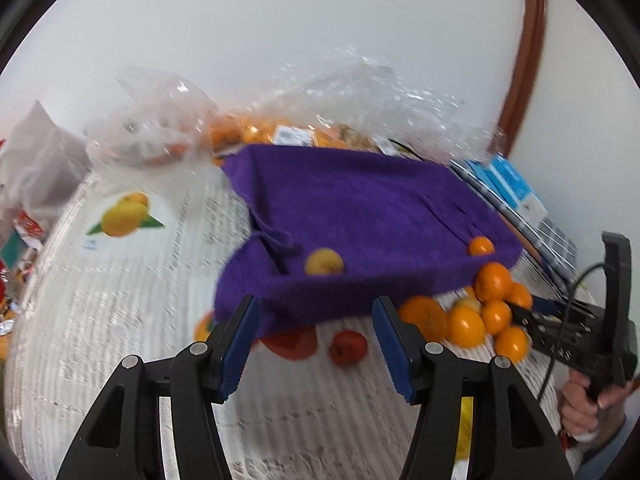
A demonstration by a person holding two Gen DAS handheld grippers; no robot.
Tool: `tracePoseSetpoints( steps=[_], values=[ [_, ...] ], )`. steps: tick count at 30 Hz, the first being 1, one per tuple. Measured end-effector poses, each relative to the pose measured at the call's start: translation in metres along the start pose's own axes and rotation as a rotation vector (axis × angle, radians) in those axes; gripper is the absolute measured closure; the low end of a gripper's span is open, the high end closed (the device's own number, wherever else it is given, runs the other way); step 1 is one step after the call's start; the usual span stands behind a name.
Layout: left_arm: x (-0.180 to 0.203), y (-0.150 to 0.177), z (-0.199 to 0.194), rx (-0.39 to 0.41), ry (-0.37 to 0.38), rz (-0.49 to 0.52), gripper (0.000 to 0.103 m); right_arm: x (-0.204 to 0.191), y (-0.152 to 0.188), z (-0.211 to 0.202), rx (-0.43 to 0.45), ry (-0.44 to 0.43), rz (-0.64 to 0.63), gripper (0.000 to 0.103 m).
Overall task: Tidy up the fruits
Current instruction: 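Grasp another orange with the right tool while the left tool grasps the small red fruit, then lift the orange with the right tool onto the towel while the left tool carries the red fruit there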
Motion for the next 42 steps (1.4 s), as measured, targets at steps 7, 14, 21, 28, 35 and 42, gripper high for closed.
tracePoseSetpoints(
  steps=[7, 14, 21, 28, 35, 42],
  values=[
    [0.012, 0.013, 0.016, -0.082, 0.015, 0.034, 0.047, 0.016, 0.003, -0.011, 0.045, -0.037, 0.079, 0.063],
    [0.017, 0.018, 0.027, -0.119, 0.004, 0.047, 0.055, 0.012, 0.001, -0.011, 0.042, -0.062, 0.065, 0.063],
    [0.022, 0.019, 0.033, -0.131, 0.015, 0.045, 0.078, 0.011, 0.001, -0.011, 0.039, -0.059, 0.061, 0.063],
    [0.02, 0.017, 0.028, -0.104, 0.041, 0.029, 0.079, 0.014, 0.001, -0.016, 0.059, -0.072, 0.074, 0.063],
    [0.015, 0.011, 0.022, -0.077, 0.052, 0.004, 0.079, 0.016, 0.0, -0.02, 0.082, -0.095, 0.087, 0.063],
    [0.011, 0.003, 0.009, -0.026, 0.092, -0.032, 0.079, 0.021, 0.0, -0.024, 0.105, -0.108, 0.117, 0.063]
  ],
)
Point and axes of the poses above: each gripper's, at about its wrist camera, not at the fingertips, and z roughly the way its jaws point, x to its right, y to its underside, the point moved 4 cm from there along z, roughly the way its jaws point, and after that the axes turned 2 degrees about -z, right-handed, at the moved point
